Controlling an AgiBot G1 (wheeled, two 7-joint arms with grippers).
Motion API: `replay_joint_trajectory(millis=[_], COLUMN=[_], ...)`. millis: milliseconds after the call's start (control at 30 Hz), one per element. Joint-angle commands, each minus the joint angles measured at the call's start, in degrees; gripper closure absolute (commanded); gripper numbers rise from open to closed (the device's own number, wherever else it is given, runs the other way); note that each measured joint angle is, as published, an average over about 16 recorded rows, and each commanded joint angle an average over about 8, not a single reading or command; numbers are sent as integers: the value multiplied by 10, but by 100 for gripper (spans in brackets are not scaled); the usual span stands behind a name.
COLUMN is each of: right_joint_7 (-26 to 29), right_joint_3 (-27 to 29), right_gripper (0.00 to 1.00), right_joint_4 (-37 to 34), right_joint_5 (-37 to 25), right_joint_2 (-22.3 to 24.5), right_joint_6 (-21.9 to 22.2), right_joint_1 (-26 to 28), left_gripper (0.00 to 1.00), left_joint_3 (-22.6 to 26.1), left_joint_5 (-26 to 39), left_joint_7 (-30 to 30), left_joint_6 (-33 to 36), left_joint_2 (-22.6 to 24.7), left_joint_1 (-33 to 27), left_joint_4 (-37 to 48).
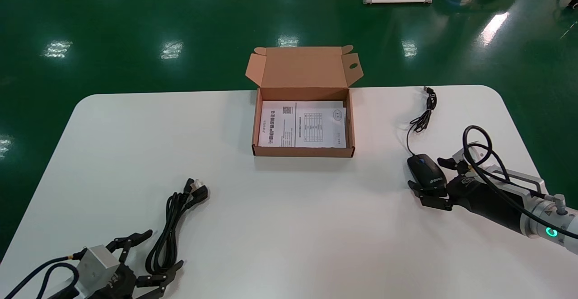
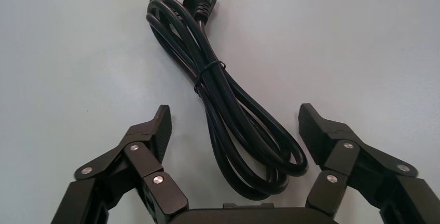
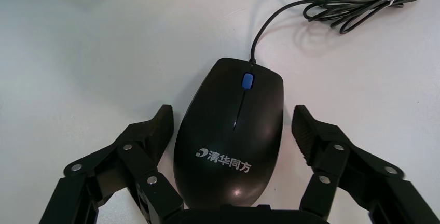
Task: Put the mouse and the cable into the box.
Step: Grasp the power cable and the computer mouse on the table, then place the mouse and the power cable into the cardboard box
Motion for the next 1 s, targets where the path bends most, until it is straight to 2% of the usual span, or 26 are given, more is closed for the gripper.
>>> replay_joint_trajectory(millis=[33, 733, 1000], right_joint_7=[0, -1, -18], right_joint_3=[0, 2, 13], right_gripper=[100, 100, 100], right_joint_4=[0, -1, 14], right_joint_5=[1, 2, 2], right_joint_2=[0, 0, 0], right_joint_6=[0, 2, 26], right_joint_1=[0, 0, 8], left_gripper=[100, 100, 100], left_joint_3=[0, -1, 13], left_joint_5=[0, -1, 4], left_joint_7=[0, 1, 19], left_joint_6=[0, 2, 43], left_joint_2=[0, 1, 7], left_joint_1=[0, -2, -29], left_joint_4=[0, 2, -3])
